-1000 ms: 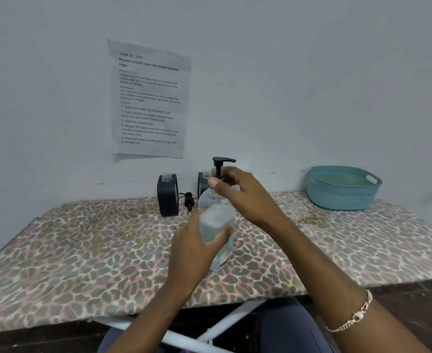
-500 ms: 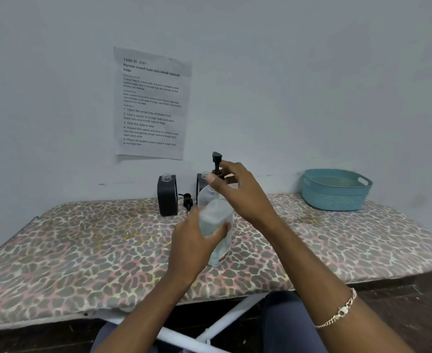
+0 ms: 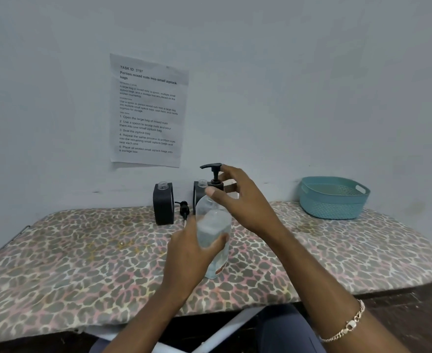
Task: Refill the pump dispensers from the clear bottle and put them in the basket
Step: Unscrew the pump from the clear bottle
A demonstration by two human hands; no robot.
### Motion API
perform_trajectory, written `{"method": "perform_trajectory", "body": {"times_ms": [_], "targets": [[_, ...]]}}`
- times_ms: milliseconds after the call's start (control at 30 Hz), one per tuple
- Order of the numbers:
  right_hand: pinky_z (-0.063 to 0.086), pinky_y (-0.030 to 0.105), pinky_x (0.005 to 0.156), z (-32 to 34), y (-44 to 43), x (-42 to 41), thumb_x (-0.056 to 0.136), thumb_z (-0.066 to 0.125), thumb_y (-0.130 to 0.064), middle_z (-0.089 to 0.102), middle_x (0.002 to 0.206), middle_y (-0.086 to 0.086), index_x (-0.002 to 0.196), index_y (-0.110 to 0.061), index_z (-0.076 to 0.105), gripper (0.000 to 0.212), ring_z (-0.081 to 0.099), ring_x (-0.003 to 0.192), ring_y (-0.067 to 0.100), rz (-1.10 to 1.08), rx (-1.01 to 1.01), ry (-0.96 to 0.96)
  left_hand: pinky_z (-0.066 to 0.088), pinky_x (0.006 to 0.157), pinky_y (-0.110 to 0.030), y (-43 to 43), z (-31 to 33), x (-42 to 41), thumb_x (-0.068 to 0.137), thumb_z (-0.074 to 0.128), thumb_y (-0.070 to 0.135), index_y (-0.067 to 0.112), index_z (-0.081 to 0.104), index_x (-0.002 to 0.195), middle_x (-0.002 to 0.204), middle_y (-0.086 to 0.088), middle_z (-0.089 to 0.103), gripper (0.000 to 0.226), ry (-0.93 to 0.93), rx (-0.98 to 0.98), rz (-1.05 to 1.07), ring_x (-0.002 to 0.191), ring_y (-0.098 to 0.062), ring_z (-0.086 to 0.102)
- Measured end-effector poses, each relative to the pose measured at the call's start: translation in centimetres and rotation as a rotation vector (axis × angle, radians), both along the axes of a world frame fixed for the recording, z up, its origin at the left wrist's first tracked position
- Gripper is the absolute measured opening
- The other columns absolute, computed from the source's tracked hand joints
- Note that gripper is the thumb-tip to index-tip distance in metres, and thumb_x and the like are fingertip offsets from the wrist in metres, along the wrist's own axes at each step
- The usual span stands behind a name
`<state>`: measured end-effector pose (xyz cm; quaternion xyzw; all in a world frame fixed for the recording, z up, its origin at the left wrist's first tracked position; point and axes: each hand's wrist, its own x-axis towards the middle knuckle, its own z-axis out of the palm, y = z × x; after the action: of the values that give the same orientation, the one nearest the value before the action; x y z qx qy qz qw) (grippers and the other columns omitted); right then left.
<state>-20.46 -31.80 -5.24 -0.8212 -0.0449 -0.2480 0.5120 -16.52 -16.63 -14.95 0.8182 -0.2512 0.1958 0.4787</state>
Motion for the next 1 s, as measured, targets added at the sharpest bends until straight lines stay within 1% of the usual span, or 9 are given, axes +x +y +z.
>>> {"method": "perform_trajectory", "body": {"times_ms": [167,267,333,467,533,667,800,900,1000], "targets": [[0.043,0.009,0.074,0.0,0.7,0.5,0.089,0.08,-0.035,0.065,0.101,-0.012,0.111,-0.025,0.059,0.031,0.06,0.087,-0.005,-0.073,-0.033,-0.044,0.058,0.075,-0.023,0.1,0.2,-0.3,0.084,0.068,0.072,0.026,0.059,0.125,0.104,0.01,0.073,0.063,0.006,0.004,-0.002,0.09,-0.002,0.068],[0.049,0.02,0.085,0.1,-0.4,0.5,0.102,0.064,-0.017,0.074,0.118,-0.011,0.126,-0.02,0.066,0.025,0.067,0.111,0.002,0.054,-0.036,-0.015,0.053,0.073,-0.013,0.1,0.5,-0.5,0.084,0.071,0.067,0.025,0.058,0.126,0.109,0.011,0.072,0.061,0.005,0.005,-0.016,0.091,-0.002,0.067],[0.049,0.021,0.074,0.4,-1.0,0.1,0.106,0.057,-0.019,0.072,0.127,-0.01,0.141,-0.022,0.06,0.035,0.067,0.119,0.008,0.128,-0.02,0.026,0.053,0.074,-0.014,0.1,0.5,-0.4,0.084,0.073,0.065,0.024,0.058,0.127,0.111,0.01,0.072,0.061,0.007,0.005,-0.018,0.093,-0.003,0.066],[0.047,0.014,0.073,0.8,-0.2,-0.3,0.096,0.069,-0.049,0.062,0.117,-0.016,0.141,-0.041,0.052,0.048,0.067,0.103,-0.001,0.067,-0.029,0.01,0.058,0.078,-0.023,0.1,0.4,-0.4,0.085,0.073,0.064,0.025,0.058,0.128,0.111,0.01,0.073,0.06,0.004,0.003,-0.009,0.095,-0.005,0.068],[0.047,0.009,0.069,0.6,0.5,0.0,0.084,0.081,-0.05,0.061,0.103,-0.008,0.13,-0.035,0.054,0.055,0.067,0.091,0.0,-0.041,-0.014,-0.016,0.057,0.078,-0.023,0.1,0.4,-0.5,0.085,0.071,0.066,0.026,0.059,0.126,0.107,0.013,0.072,0.059,0.006,0.006,-0.008,0.094,-0.004,0.068],[0.045,0.008,0.076,-0.2,0.9,0.4,0.091,0.079,-0.033,0.069,0.104,-0.013,0.114,-0.024,0.062,0.03,0.065,0.094,-0.001,-0.099,-0.015,-0.052,0.057,0.074,-0.024,0.1,0.4,-0.5,0.084,0.071,0.066,0.026,0.059,0.122,0.102,0.013,0.072,0.056,0.018,0.005,-0.01,0.09,-0.003,0.068],[0.05,0.013,0.085,-0.2,-0.3,0.0,0.105,0.059,-0.015,0.076,0.12,-0.009,0.134,-0.02,0.068,0.031,0.069,0.112,0.003,0.074,0.04,-0.063,0.06,0.078,-0.03,0.1,0.2,-0.3,0.084,0.073,0.066,0.027,0.058,0.123,0.106,0.011,0.072,0.057,0.017,0.009,-0.006,0.093,-0.005,0.069],[0.048,0.014,0.075,0.0,-0.1,-0.3,0.103,0.064,-0.033,0.069,0.125,-0.011,0.14,-0.034,0.06,0.037,0.069,0.11,0.004,0.081,0.064,-0.059,0.061,0.078,-0.031,0.1,0.2,-0.3,0.084,0.074,0.065,0.028,0.057,0.124,0.108,0.011,0.072,0.057,0.022,0.009,-0.007,0.094,-0.005,0.069],[0.047,0.015,0.074,0.3,0.6,0.1,0.089,0.079,-0.045,0.064,0.109,-0.008,0.127,-0.039,0.058,0.045,0.067,0.092,-0.002,-0.061,0.016,-0.032,0.06,0.079,-0.03,0.1,0.2,-0.3,0.084,0.073,0.066,0.029,0.056,0.125,0.108,0.011,0.072,0.057,0.032,0.006,-0.009,0.095,-0.005,0.069]]}}
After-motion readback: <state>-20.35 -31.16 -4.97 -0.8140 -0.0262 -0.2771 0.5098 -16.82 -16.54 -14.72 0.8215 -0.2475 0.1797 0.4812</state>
